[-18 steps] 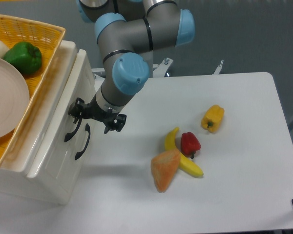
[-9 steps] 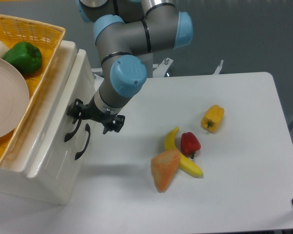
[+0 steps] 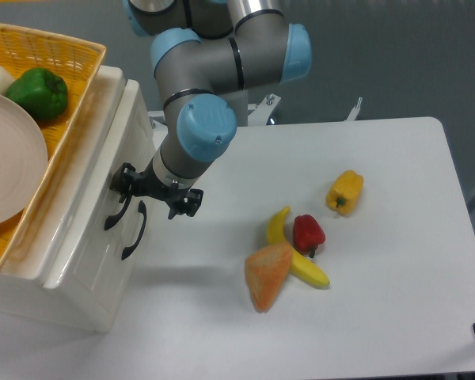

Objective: Slide open the top white drawer
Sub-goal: 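Hook the gripper fingers around the upper drawer's black handle, then pull the upper drawer outward by its handle with the gripper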

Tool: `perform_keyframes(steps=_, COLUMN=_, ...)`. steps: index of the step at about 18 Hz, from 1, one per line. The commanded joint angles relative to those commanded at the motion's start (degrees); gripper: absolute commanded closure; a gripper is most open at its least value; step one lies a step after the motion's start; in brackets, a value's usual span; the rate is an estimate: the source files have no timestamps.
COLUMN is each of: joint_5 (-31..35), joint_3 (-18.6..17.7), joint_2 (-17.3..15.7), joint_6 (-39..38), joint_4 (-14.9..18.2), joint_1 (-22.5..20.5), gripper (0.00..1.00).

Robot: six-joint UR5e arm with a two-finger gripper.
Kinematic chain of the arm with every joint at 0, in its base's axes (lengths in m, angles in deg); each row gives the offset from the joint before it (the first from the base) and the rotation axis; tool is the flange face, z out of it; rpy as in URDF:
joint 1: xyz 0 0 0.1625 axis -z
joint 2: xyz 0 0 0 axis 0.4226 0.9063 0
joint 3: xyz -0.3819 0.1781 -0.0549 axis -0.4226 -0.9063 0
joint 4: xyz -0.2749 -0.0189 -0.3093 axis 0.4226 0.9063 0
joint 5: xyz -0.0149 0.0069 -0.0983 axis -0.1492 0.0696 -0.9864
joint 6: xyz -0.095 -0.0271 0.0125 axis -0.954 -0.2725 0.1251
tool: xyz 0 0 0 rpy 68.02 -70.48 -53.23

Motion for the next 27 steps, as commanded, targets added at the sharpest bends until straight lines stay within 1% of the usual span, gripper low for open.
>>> perform_keyframes(steps=20, joint_5=2.02, joint_3=0.53, joint_2=0.18, joint_6=0.88, joint_4=0.00, joint_1=-0.97, gripper=0.00)
perform_keyframes(steps=24, joint_5=1.94, joint_3=0.79, joint_2=0.09, joint_6=1.58, joint_4=0.00, joint_1=-2.63, gripper=0.00)
perform_keyframes(steps=27, joint_5=2.02, joint_3=0.97, joint_2=0.18, joint_6=1.67, joint_4=-0.17, joint_1=-2.90, gripper=0.00)
